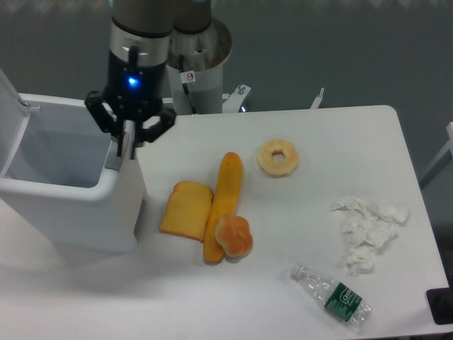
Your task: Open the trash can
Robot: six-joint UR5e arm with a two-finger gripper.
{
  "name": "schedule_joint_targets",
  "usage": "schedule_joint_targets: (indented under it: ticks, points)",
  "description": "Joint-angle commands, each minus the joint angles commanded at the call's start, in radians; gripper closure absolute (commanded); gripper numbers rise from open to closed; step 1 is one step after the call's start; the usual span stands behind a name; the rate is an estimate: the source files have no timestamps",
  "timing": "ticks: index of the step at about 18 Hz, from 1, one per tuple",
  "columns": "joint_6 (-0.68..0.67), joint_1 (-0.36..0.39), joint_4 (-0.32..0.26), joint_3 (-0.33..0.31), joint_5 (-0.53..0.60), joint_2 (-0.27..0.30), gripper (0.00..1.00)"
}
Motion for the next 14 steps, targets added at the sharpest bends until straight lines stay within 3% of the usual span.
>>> schedule_joint_targets:
  ticks: [6,12,14]
  points:
    - [0.288,0.143,-0.003,-0.023,0.169,-0.075,0.0]
    - [0.646,0.301,0.005,0.009,0.198,-0.248,0.0]
    - [0.782,0.312,0.017,0.024,0.258,-0.299,0.0]
